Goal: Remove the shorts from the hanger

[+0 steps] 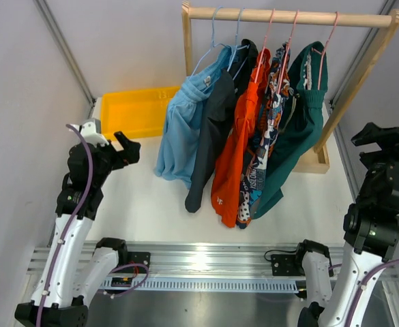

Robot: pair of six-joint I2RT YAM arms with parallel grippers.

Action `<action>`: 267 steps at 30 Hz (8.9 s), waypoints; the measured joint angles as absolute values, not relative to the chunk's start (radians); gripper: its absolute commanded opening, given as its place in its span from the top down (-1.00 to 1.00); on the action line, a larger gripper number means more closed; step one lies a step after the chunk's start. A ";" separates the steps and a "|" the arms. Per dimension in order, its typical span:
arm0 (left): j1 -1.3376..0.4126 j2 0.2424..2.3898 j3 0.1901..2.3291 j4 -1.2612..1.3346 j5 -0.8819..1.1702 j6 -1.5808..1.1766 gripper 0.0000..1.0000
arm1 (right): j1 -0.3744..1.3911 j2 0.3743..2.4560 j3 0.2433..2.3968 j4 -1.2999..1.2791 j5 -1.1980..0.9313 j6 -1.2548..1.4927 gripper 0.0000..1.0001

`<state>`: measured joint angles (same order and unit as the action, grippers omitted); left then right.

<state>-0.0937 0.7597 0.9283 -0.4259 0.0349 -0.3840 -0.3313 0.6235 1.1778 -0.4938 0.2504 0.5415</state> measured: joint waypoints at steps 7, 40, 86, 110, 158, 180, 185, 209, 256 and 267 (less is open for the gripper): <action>-0.094 0.724 0.863 -0.450 -0.025 -0.380 -0.95 | -0.328 0.619 1.329 -0.476 0.201 0.445 -0.99; -0.111 0.722 0.863 -0.456 -0.023 -0.381 -0.93 | 0.013 1.466 2.033 -0.777 -0.072 0.317 -0.61; -0.426 0.851 1.059 -0.549 -0.160 -0.339 -0.94 | -0.015 1.613 2.135 -0.653 -0.027 0.266 1.00; -1.393 1.772 2.031 -0.543 -0.165 -0.156 -0.99 | 0.022 1.206 1.859 -0.743 0.214 0.321 1.00; -1.604 1.628 1.371 -0.164 -0.435 -0.356 1.00 | -0.038 1.071 1.766 -0.952 0.046 0.414 1.00; -1.725 1.673 1.394 -0.430 -0.484 -0.444 1.00 | -0.015 1.050 2.044 -1.060 0.064 0.433 1.00; -1.949 1.521 1.319 -0.504 -0.554 -0.498 1.00 | -0.015 1.230 2.089 -0.944 0.103 0.433 1.00; -2.086 1.240 1.261 -0.824 -0.836 -0.727 1.00 | -0.009 1.631 2.145 -0.549 0.130 0.392 1.00; -0.218 1.616 2.466 -0.574 -0.617 0.002 1.00 | -0.107 0.825 1.191 -0.616 -0.062 0.437 -0.99; -0.154 1.960 2.523 -0.105 -0.516 0.019 1.00 | -0.045 0.791 1.149 -0.617 -0.049 0.425 -0.99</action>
